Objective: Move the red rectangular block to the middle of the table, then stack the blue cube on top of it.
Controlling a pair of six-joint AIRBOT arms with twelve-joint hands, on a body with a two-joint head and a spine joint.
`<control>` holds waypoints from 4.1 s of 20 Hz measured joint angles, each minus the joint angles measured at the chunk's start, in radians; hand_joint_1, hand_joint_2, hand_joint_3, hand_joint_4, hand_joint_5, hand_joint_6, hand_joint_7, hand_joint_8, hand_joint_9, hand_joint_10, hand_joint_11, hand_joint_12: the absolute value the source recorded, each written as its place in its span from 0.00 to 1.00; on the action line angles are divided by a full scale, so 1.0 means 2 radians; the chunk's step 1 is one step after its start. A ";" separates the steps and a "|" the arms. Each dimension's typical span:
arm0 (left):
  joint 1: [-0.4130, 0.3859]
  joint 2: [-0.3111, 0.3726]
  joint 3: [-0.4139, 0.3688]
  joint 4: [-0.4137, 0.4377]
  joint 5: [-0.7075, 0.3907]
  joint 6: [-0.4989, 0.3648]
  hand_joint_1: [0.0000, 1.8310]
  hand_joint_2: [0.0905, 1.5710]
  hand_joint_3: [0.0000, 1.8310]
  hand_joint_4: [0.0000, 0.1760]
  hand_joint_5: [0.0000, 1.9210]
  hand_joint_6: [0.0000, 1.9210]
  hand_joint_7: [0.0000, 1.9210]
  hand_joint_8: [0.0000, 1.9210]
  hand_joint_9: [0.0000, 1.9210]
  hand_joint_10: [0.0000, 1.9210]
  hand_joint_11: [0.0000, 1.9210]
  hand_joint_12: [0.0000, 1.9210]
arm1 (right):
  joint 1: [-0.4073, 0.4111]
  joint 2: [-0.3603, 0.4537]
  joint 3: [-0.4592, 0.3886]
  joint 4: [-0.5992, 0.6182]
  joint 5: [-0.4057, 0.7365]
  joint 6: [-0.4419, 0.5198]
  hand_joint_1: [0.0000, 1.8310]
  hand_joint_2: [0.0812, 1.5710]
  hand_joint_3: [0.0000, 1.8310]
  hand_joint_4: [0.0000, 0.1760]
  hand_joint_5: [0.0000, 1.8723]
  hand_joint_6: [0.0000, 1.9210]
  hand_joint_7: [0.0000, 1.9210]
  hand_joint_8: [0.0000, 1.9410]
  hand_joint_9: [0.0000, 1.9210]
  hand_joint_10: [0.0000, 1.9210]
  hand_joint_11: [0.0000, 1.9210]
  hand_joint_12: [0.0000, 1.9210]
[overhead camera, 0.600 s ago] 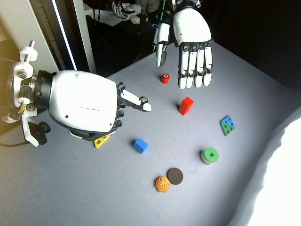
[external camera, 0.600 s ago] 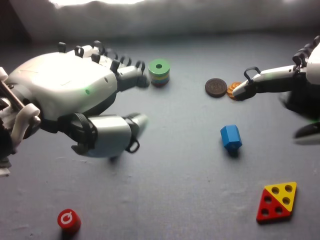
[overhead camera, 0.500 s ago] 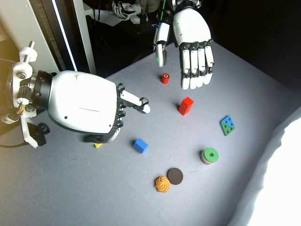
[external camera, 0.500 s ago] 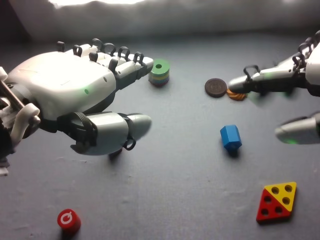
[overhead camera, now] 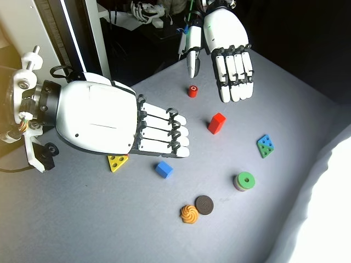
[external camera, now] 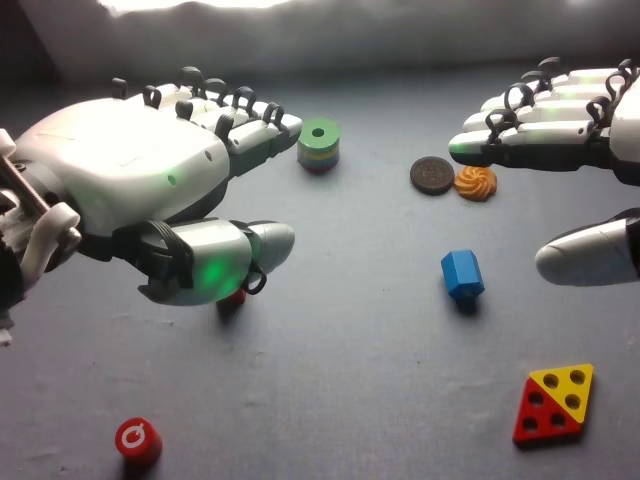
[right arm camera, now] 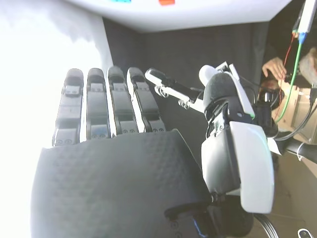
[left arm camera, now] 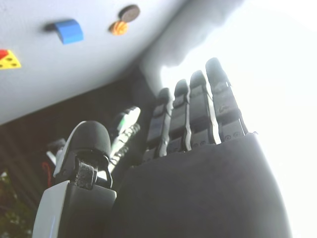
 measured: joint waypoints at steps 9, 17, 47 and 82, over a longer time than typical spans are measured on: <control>0.060 -0.021 0.003 0.027 -0.007 -0.034 0.00 0.91 0.00 0.00 0.04 0.00 0.05 0.00 0.05 0.00 0.00 0.24 | 0.000 0.000 0.000 0.000 -0.002 -0.001 0.00 0.67 0.00 0.00 0.05 0.00 0.03 0.00 0.02 0.01 0.00 0.24; 0.113 -0.046 0.013 0.094 -0.066 -0.108 0.27 0.69 0.00 0.00 0.06 0.00 0.08 0.00 0.07 0.01 0.00 0.39 | 0.000 0.000 0.000 -0.001 -0.002 -0.001 0.00 0.68 0.00 0.00 0.07 0.00 0.05 0.00 0.04 0.01 0.00 0.30; 0.130 -0.161 0.173 0.116 -0.077 -0.134 0.57 0.56 0.00 0.00 0.17 0.01 0.22 0.01 0.22 0.01 0.00 0.61 | 0.000 0.000 0.000 0.000 -0.001 -0.001 0.04 0.70 0.00 0.00 0.11 0.00 0.10 0.00 0.08 0.01 0.00 0.44; 0.109 -0.206 0.208 0.038 -0.090 -0.080 0.76 0.72 0.01 0.00 0.37 0.53 0.49 0.50 0.44 0.67 0.21 0.65 | 0.000 0.000 0.000 0.000 -0.001 -0.001 0.06 0.70 0.00 0.00 0.14 0.00 0.12 0.00 0.10 0.01 0.00 0.45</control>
